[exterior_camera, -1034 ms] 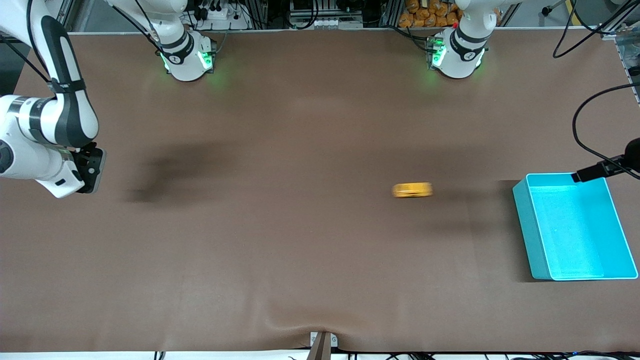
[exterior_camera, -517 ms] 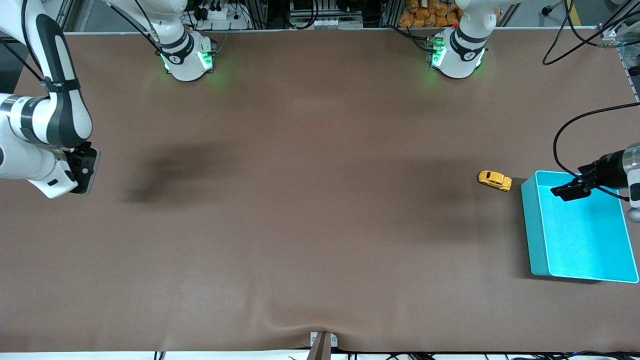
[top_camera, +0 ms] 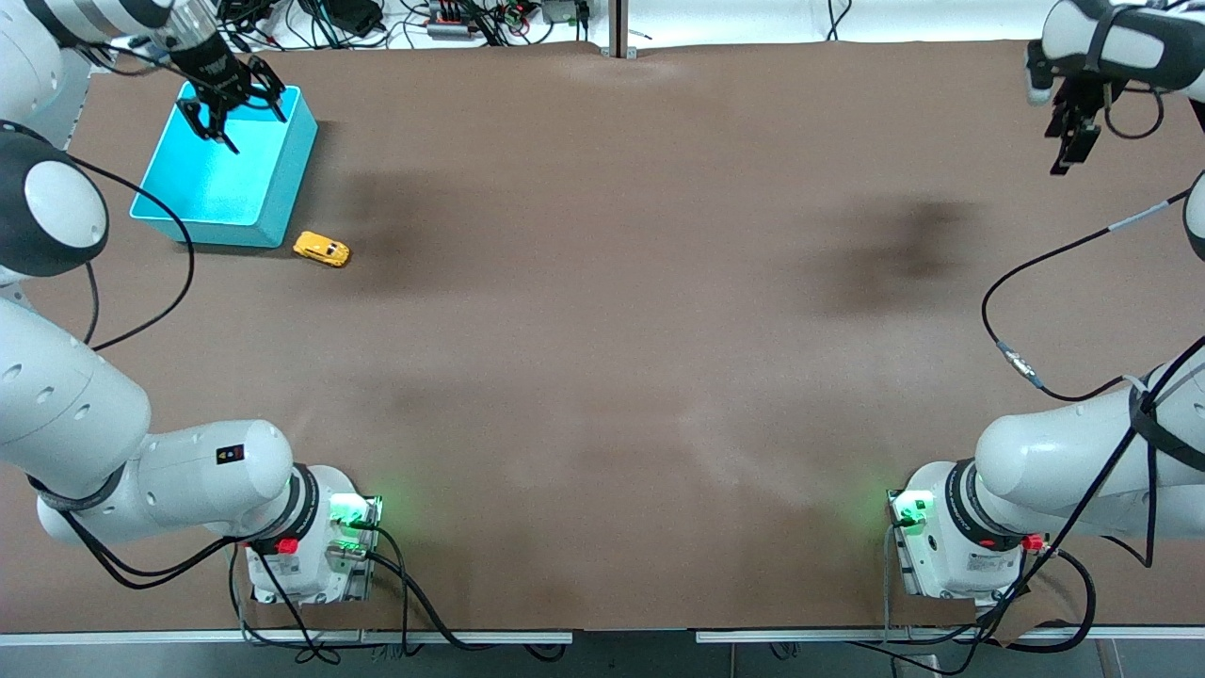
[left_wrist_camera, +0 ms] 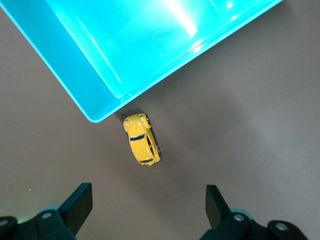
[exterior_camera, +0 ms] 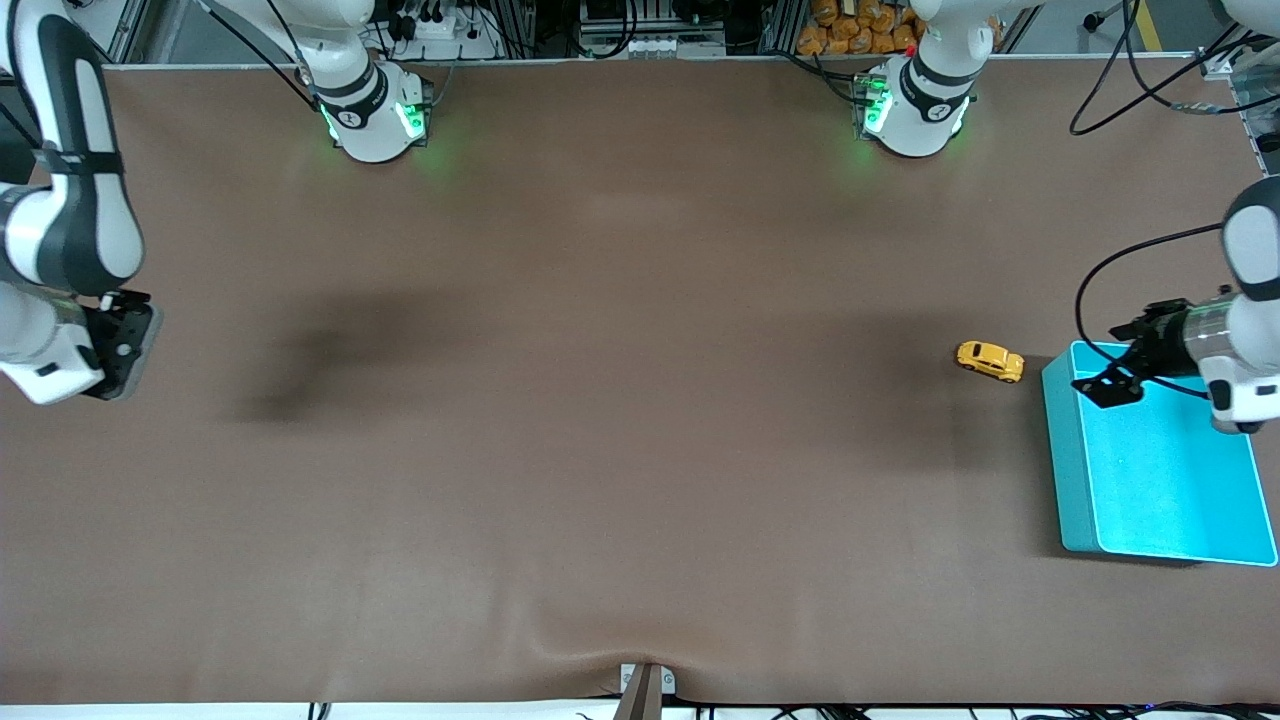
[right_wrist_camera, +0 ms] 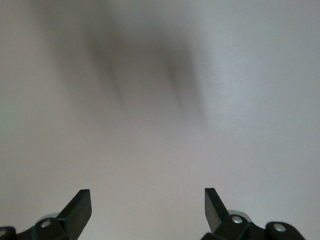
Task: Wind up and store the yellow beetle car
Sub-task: 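Lower the left gripper onto the yellow car beside the bin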
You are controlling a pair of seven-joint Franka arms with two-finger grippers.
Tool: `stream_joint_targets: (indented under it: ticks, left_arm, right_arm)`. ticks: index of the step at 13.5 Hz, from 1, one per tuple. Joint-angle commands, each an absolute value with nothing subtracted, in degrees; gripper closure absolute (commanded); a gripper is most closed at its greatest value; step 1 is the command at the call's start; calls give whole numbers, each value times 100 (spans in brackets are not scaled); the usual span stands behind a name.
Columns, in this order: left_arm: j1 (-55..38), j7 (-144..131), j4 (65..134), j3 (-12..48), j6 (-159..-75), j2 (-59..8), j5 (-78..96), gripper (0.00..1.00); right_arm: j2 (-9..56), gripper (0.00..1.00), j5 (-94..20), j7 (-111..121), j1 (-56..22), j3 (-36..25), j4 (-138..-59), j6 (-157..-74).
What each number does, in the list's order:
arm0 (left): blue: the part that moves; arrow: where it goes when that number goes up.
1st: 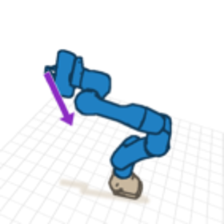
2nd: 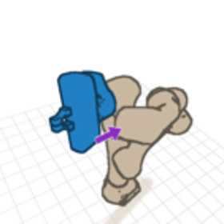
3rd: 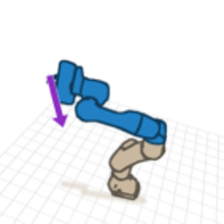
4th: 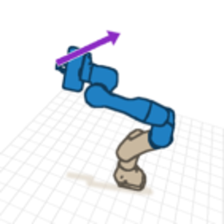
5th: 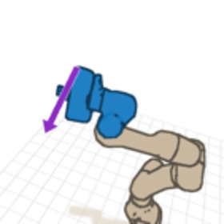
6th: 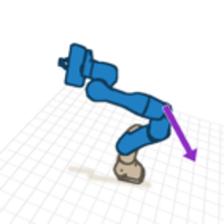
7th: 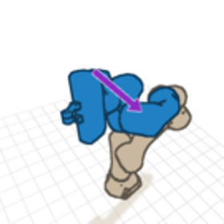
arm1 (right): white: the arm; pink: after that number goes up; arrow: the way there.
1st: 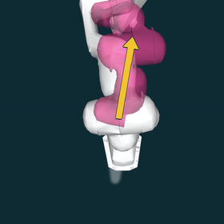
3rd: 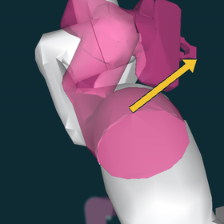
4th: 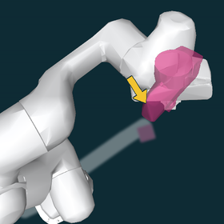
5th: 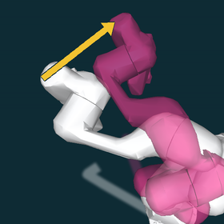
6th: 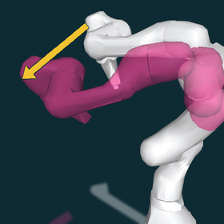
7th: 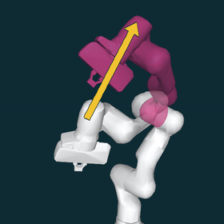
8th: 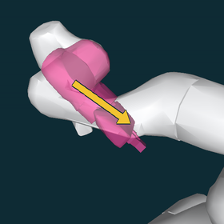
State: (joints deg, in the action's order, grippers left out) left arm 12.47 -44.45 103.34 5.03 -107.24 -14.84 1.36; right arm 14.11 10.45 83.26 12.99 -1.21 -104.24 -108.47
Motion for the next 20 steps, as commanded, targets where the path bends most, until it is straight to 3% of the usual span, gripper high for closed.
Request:
stream_joint_targets:
  ticks: [1,7,13,20]
  left_arm:
    - [1389,-4788,11258,519,-11293,-975,229,0]
    - [1380,-5360,12048,519,-12101,-1098,229,0]
    - [1353,-5625,12891,519,-13505,-1256,202,0]
    - [1345,-5625,12990,519,-14343,-1836,193,0]
  right_arm:
    - [1485,0,695,7790,1301,-26,-9486,-9847]
    - [1468,0,299,6742,1222,-44,-8387,-9098]
    - [1433,0,352,5039,1213,-26,-7498,-8526]
    - [1415,0,158,2261,1011,-9,-6873,-8034]
